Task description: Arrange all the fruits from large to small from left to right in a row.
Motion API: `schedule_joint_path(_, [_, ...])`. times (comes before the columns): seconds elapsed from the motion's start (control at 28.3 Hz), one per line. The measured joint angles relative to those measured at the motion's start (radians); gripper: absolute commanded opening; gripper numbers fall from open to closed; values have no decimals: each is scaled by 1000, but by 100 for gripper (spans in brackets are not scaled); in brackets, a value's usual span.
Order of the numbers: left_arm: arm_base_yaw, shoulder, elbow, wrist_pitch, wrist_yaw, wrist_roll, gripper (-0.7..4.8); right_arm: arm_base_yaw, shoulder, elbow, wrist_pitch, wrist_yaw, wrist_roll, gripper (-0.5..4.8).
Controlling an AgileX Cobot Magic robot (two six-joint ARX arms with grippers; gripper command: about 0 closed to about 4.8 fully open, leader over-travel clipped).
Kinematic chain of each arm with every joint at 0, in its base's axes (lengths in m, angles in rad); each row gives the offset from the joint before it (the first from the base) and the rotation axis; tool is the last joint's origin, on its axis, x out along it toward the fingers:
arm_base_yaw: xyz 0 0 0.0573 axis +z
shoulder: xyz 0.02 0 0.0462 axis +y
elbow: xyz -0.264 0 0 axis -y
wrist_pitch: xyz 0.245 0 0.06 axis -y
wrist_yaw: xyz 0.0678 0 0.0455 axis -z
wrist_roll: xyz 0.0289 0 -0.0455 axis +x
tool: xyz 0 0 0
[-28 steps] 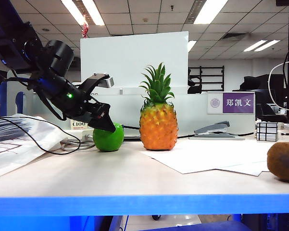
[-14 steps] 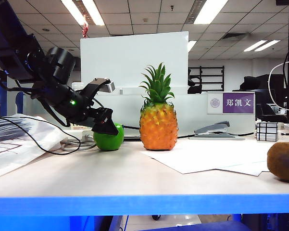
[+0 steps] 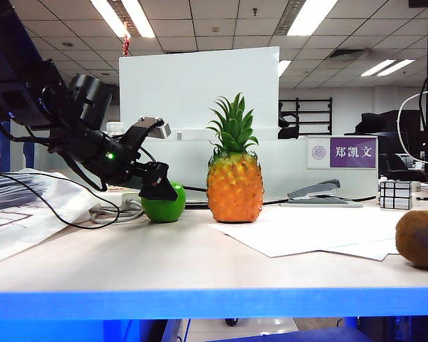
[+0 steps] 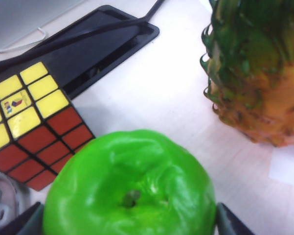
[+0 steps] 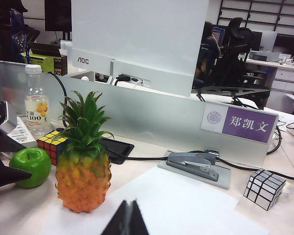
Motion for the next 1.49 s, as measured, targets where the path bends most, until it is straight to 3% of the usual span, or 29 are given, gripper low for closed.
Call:
schedule_joint_path(0.04, [0,3,0,4,1,0,166,0,0,0,0,0,0,-1])
schedule_joint_path(0.07, [0,5,2,8,3,1,56,0,0,0,0,0,0,-1])
schedule_joint_path(0.11, [0,7,3,10,3,0,-12,0,0,0,0,0,0,-1])
schedule_joint_path(0.42, [0,4,3,3,10,2,-5,0,0,0,0,0,0,-1])
schedule_joint_path(0.57, [11,-33,-3,-88,117,22,-5,0,0,0,0,0,0,-1])
schedule_joint_path(0.78, [24,-137,-11,-237,181,1,-5,0,0,0,0,0,0,-1])
schedule_joint_path(1.06, [20,-228,-9,-406,488,-24,-5,0,-1,0,-1,0,0,-1])
schedule_joint_path(1.17, [0,-241,-9,-489,549,5,-5,0,-17,0,-2,0,0,-1])
schedule_joint_path(1.38, [2,-243,-9,-617,787,63,-5,0,-40,0,-13,0,0,-1])
schedule_joint_path(1.49, [-25,-243,-10,-699,809,125,-5,0,-58,0,-12,0,0,-1])
